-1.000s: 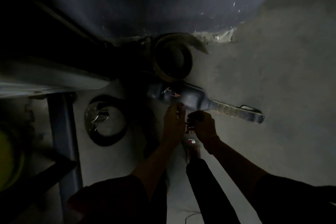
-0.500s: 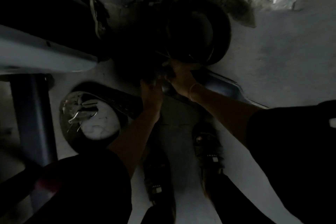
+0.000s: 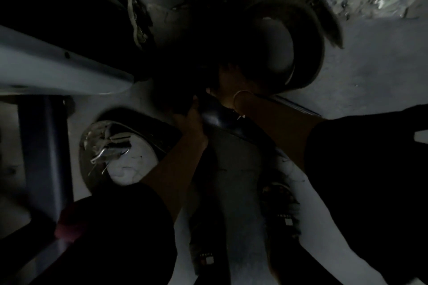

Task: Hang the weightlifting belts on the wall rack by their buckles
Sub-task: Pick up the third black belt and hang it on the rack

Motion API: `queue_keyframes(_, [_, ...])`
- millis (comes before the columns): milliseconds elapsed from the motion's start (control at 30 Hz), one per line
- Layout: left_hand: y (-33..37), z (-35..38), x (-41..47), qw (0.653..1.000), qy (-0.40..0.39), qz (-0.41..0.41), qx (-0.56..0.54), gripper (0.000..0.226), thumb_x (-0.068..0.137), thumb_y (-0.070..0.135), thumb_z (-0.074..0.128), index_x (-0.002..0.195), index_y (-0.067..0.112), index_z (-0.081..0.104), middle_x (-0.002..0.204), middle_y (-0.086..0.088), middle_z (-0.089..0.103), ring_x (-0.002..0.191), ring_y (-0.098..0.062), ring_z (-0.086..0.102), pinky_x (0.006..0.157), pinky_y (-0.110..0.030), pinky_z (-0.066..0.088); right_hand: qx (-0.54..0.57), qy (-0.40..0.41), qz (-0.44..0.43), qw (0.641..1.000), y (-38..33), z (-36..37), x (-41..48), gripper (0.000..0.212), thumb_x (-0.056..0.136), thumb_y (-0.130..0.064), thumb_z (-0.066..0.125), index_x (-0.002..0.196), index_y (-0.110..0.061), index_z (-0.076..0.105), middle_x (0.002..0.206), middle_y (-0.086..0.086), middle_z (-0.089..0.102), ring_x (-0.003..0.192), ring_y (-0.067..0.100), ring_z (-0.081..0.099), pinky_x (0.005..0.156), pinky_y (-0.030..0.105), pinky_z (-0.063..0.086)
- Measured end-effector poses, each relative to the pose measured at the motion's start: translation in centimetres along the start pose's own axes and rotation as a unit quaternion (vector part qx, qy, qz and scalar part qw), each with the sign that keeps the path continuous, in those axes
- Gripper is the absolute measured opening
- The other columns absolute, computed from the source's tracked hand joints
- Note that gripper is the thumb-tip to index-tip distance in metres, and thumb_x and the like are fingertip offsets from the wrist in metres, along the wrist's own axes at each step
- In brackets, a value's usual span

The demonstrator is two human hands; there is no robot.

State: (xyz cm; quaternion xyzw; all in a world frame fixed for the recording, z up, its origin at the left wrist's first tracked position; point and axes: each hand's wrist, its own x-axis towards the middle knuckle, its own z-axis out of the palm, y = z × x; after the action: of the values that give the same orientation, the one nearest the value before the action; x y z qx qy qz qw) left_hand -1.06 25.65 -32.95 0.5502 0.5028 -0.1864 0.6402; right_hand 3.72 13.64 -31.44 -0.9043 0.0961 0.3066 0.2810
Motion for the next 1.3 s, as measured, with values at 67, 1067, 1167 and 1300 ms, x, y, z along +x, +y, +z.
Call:
queue_keyframes(67, [0.7, -0.8, -1.8, 0.999, 0.001, 0.028, -0.021, 0.08, 0.082, 0.038, 0.076, 0.15, 0.017, 0.037, 0.148, -0.009, 0.049, 0.129, -0.028, 0.054, 0.109, -0.047, 0.046, 0.015, 0.027, 0.002, 1.0, -0.6, -0.9, -1.3, 0.076, 0.093, -0.043, 0.06, 0.151, -0.007, 0.027, 0.156, 0.017, 0.032, 0.144, 0.035, 0.028, 0.114, 0.042, 0.028])
queue_keyframes(1067, [29.6, -3.7, -66.9, 0.868, -0.236, 0.423, 0.108, 0.03, 0.087, 0.028, 0.072, 0.113, 0.016, 0.066, 0.11, 0.0, 0.071, 0.101, -0.009, 0.068, 0.091, -0.029, 0.056, 0.54, 0.337, -0.074, 0.767, -19.2, -44.4, -56.1, 0.024, 0.092, -0.009, 0.065, 0.077, -0.019, 0.048, 0.068, -0.012, 0.059, 0.061, -0.001, 0.056, 0.063, 0.017, 0.048])
queue_keyframes(1167, [34.0, -4.1, -73.2, 0.826, -0.201, 0.508, 0.137, 0.029, 0.08, 0.041, 0.073, 0.092, 0.015, 0.067, 0.09, 0.001, 0.07, 0.085, -0.016, 0.067, 0.08, -0.038, 0.056, 0.59, 0.355, -0.102, 0.718, -22.1, -48.9, -60.8, 0.026, 0.093, -0.006, 0.062, 0.077, -0.018, 0.046, 0.069, -0.007, 0.055, 0.055, -0.003, 0.054, 0.058, 0.013, 0.046])
queue_keyframes(1300, [38.2, -5.4, -81.1, 0.798, -0.217, 0.558, 0.073, 0.018, 0.089, 0.016, 0.07, 0.075, 0.014, 0.058, 0.065, 0.011, 0.061, 0.065, -0.001, 0.057, 0.07, -0.021, 0.048, 0.653, 0.382, -0.133, 0.64, -25.9, -54.9, -66.1, 0.03, 0.092, -0.01, 0.064, 0.073, -0.021, 0.044, 0.07, -0.005, 0.05, 0.067, 0.008, 0.049, 0.07, 0.025, 0.044])
